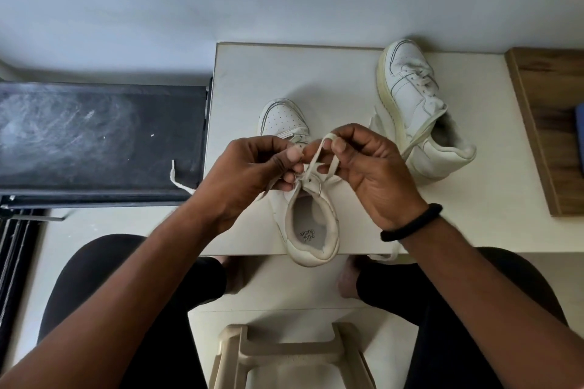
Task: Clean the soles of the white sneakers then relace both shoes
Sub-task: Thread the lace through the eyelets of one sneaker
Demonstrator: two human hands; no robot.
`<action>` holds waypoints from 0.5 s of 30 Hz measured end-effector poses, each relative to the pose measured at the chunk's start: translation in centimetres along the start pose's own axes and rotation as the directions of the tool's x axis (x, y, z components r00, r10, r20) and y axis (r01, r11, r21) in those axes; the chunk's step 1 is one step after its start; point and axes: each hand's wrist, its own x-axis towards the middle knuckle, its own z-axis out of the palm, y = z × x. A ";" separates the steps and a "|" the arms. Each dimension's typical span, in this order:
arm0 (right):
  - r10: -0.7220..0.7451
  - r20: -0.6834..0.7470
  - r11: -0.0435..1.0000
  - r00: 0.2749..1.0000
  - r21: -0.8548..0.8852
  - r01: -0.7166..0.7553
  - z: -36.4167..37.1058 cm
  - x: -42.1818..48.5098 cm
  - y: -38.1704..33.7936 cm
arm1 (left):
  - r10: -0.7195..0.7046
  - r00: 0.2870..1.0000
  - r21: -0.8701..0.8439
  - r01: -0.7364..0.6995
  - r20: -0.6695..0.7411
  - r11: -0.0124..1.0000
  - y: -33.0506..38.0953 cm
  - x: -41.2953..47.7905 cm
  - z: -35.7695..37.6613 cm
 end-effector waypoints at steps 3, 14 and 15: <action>0.083 -0.129 0.996 0.988 0.020 -0.081 0.4 0.7 1.0 | -0.004 1.000 0.058 0.004 0.000 0.998 0.1 -0.1 -0.3; 0.147 -0.096 0.988 0.984 0.068 -0.141 0.5 0.7 1.3 | -0.034 0.994 0.011 0.035 -0.107 0.999 0.8 -0.5 0.1; 0.143 -0.116 0.989 0.983 0.047 -0.138 0.6 0.7 1.3 | -0.042 0.992 0.006 0.043 -0.119 0.999 0.8 -0.5 0.2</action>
